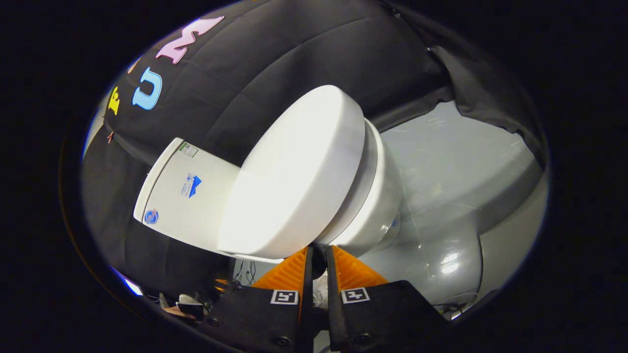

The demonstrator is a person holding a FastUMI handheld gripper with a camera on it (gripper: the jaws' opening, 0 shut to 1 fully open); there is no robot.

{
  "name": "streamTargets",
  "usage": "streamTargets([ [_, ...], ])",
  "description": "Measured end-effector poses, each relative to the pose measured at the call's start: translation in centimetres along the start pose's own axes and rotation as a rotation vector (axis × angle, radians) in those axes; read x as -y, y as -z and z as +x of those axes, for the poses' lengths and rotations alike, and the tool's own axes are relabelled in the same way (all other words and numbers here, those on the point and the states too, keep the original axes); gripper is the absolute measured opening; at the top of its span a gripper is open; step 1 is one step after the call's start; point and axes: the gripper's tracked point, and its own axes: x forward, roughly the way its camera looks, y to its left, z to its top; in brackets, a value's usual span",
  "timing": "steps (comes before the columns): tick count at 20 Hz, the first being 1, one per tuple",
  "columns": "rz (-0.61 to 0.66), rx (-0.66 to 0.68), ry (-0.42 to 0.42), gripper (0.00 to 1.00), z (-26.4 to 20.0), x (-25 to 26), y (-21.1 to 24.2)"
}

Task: Open the toilet lid.

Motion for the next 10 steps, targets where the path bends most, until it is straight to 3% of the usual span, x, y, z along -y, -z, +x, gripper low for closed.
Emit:
streamTargets([
  [3,0.039,-0.052,-0.060,0.17,0.1,-0.2,0.4],
  [5,0.148,-0.089,-0.104,0.17,0.4,-0.4,0.6],
  [10,0.231,-0.112,-0.131,0.17,0.3,-0.5,1.0],
])
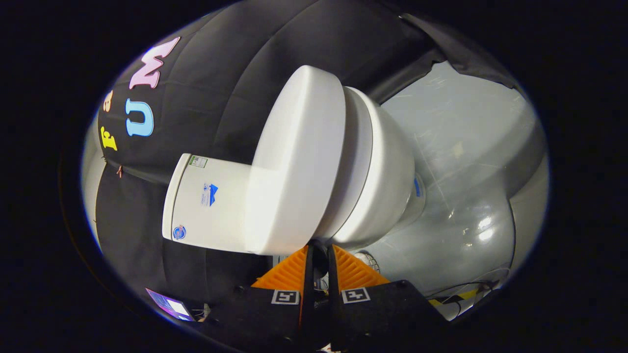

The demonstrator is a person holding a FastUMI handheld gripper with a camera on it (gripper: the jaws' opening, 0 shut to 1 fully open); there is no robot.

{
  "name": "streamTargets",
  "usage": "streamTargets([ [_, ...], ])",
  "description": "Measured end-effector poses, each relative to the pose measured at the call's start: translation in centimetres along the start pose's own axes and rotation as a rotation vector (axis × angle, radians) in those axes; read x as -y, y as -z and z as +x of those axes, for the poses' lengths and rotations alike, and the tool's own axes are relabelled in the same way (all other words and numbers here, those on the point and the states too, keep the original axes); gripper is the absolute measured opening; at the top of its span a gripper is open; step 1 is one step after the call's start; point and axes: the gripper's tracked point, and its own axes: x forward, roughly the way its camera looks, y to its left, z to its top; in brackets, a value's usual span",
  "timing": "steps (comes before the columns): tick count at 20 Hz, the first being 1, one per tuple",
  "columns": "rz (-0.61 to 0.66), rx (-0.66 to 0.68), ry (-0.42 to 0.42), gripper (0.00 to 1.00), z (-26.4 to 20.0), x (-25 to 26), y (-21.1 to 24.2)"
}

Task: Open the toilet lid.

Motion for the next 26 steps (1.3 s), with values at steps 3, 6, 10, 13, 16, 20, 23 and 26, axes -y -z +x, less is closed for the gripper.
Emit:
streamTargets([
  [3,0.083,0.041,-0.004,0.16,0.5,0.3,-0.9],
  [6,0.128,0.027,0.002,0.05,-0.5,-0.1,-0.6],
  [10,0.026,0.036,0.044,0.05,-1.1,-0.8,-0.6],
  [13,-0.068,0.054,0.096,0.05,-1.9,-3.0,-1.1],
  [16,-0.168,0.046,0.065,0.05,-2.8,-6.1,-1.2],
  [20,-0.347,0.049,0.064,0.05,-4.4,-10.3,-1.5],
  [23,-0.380,0.054,0.011,0.05,-5.8,-14.9,-1.6],
  [26,-0.476,0.063,0.001,0.05,-5.9,-18.8,-0.9],
])
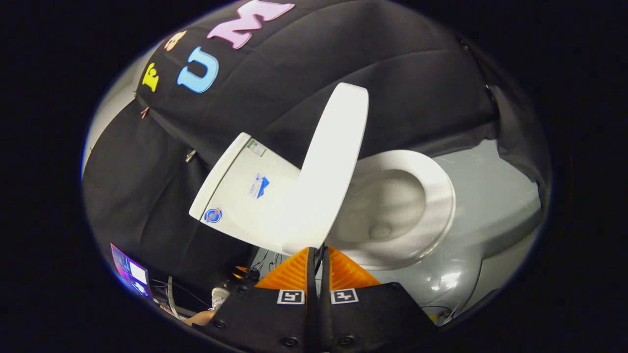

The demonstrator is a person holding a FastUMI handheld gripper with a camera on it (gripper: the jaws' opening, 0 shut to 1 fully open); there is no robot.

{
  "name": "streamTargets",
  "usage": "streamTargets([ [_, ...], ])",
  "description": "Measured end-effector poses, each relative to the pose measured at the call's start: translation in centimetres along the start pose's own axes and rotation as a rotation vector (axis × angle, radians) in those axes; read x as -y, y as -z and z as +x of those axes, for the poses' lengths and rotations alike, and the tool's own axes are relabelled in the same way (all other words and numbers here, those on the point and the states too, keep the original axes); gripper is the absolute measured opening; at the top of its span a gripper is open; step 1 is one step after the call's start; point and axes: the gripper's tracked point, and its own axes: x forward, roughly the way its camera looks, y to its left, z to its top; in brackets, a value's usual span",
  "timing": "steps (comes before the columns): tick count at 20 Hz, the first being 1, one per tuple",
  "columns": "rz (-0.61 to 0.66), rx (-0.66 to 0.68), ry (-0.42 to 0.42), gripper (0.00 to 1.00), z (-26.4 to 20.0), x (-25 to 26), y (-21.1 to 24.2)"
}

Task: Open the toilet lid.

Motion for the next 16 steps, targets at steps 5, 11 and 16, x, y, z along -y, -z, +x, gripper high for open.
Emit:
streamTargets([
  [5,-0.110,0.017,-0.012,0.05,0.3,-4.4,-2.2],
  [11,-0.262,0.030,-0.067,0.05,1.9,-11.4,-3.3],
  [16,-0.396,0.003,-0.127,0.05,3.7,-16.0,-3.8],
])
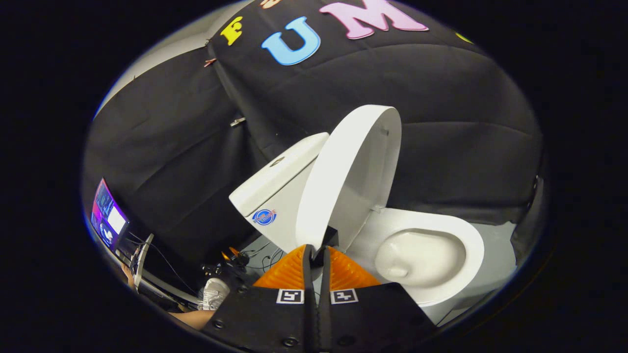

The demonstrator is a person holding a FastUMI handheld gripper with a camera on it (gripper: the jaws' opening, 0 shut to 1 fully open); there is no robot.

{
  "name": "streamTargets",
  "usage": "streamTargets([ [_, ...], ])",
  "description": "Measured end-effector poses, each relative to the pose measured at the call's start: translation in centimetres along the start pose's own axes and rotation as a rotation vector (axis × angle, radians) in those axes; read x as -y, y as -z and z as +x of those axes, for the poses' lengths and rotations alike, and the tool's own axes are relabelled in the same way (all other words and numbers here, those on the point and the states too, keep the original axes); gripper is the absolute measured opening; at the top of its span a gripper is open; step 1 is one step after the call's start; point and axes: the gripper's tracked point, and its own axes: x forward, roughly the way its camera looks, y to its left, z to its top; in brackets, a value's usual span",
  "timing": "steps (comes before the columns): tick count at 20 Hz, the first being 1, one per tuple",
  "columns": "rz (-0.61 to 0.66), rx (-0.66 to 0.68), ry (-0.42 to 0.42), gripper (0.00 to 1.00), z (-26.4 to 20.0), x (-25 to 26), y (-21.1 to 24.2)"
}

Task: Open the toilet lid.

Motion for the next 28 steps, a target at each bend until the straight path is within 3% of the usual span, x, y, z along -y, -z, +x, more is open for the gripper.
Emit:
streamTargets([
  [9,-0.213,0.057,-0.008,0.07,5.0,-6.5,-0.9],
  [17,-0.602,0.195,0.113,0.07,6.9,-9.0,-0.7],
  [20,-0.661,0.234,0.139,0.09,7.4,-9.3,-1.0],
  [23,-0.625,0.246,0.119,0.13,7.4,-9.5,-0.7],
  [28,-0.674,0.198,0.030,0.34,8.1,-10.5,1.6],
])
